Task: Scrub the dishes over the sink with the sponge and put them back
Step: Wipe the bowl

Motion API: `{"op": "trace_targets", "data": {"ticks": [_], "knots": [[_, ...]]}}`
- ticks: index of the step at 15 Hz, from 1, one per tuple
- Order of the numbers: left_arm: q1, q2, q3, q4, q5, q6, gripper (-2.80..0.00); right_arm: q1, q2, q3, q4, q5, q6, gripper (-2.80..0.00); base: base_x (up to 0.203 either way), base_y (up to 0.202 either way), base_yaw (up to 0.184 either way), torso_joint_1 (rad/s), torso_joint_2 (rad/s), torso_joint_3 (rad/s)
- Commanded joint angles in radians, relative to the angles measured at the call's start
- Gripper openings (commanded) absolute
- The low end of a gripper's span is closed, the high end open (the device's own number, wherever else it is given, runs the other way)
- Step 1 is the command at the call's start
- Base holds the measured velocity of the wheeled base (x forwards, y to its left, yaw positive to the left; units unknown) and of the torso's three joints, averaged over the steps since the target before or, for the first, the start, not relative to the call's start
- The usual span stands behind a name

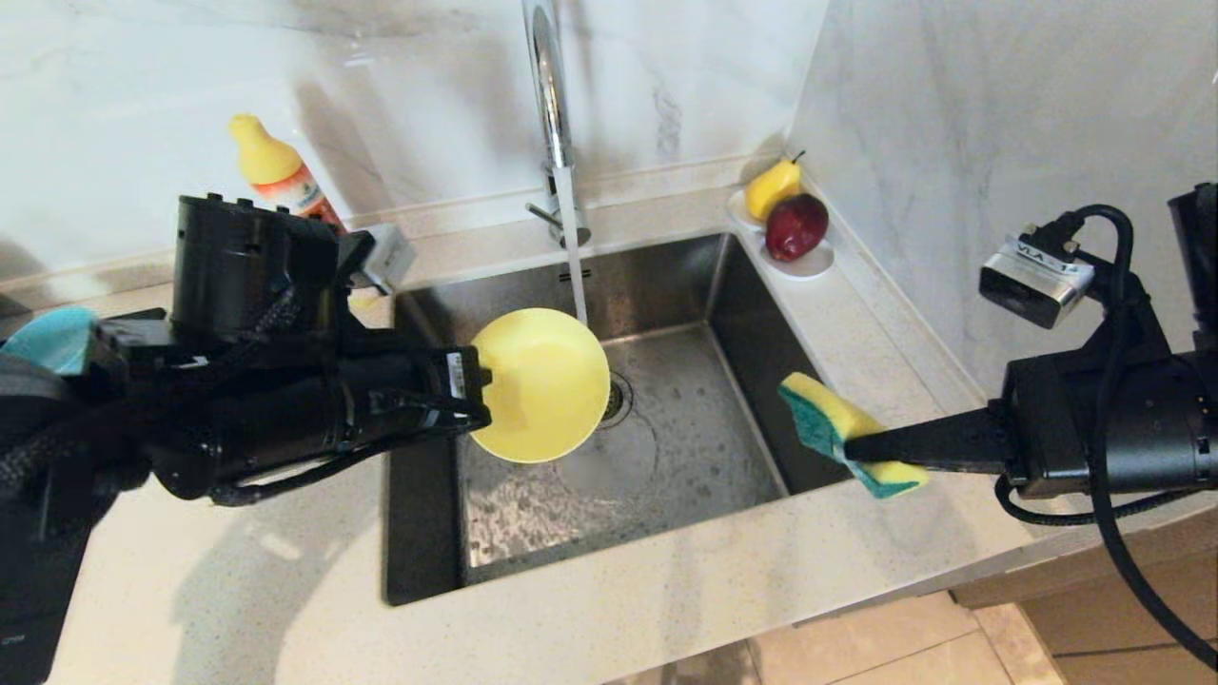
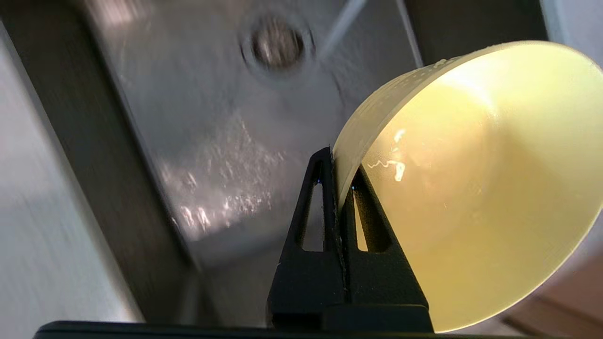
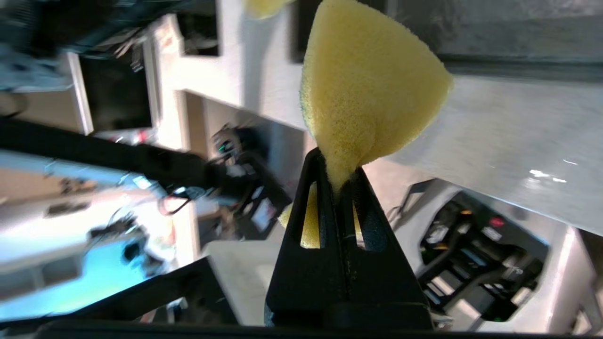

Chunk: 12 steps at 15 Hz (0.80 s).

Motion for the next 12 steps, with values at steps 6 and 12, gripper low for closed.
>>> {"op": "trace_targets", "data": {"ticks": [6,12], "knots": [[-0.144,0.096,0.099,-0.335,0.18,0.045,-2.8,0.095,0.123,-0.142,0.072,0.041,0.005,-2.8,0.0,0.0,0.0,0.0,0.0,0.0],[-0.197,0.134,0.19,-0.595,0.251,0.121,-2.8,0.117,0.196,-0.232,0.077,0.041,0.034,-2.8,0.0,0.0,0.0,0.0,0.0,0.0]]}}
